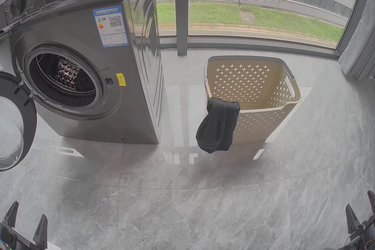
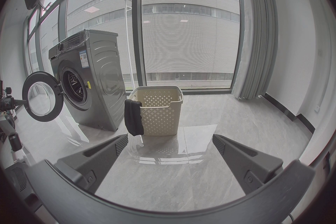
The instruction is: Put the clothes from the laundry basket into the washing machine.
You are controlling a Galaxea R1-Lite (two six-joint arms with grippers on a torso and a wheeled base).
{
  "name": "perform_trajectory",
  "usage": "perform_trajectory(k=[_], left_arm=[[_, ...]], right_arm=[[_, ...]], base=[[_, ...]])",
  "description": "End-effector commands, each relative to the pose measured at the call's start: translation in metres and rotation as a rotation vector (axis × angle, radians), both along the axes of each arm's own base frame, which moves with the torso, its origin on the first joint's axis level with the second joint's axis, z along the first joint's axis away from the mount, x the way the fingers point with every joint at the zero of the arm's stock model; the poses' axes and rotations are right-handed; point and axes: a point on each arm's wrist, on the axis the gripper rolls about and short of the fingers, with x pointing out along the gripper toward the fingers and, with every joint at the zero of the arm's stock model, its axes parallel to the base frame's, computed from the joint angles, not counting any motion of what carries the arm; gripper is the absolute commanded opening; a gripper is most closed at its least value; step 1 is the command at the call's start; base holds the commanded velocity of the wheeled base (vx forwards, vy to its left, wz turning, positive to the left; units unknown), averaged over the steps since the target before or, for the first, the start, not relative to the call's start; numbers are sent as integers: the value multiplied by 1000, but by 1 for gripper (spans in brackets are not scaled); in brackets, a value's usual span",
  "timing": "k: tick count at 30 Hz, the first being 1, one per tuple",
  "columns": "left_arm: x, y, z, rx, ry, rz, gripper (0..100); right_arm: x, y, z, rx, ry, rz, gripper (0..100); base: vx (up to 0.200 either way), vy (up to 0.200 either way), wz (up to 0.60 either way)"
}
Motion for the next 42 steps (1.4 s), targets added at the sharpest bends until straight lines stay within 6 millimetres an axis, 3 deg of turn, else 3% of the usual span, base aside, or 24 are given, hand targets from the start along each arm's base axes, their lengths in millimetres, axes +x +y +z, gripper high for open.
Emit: perform_trajectory(k=[1, 14, 24, 36, 42], left_arm=[[0, 0, -5, -3, 4, 5, 100], [0, 0, -5, -7, 4, 10, 100], [0, 0, -5, -7, 4, 8, 100], [0, 0, -5, -7, 6, -3, 100], [0, 0, -5, -12, 7, 2, 100]], right_arm=[[0, 0, -3, 0, 2, -2, 100], [0, 0, -3, 0, 0, 0, 100], [0, 0, -3, 0, 0, 0, 100], [0, 0, -3, 0, 0, 0, 100], [0, 0, -3, 0, 0, 0, 100]], base=[[0, -200, 0], [0, -31, 0], [0, 200, 0], [0, 0, 0], [200, 0, 0]])
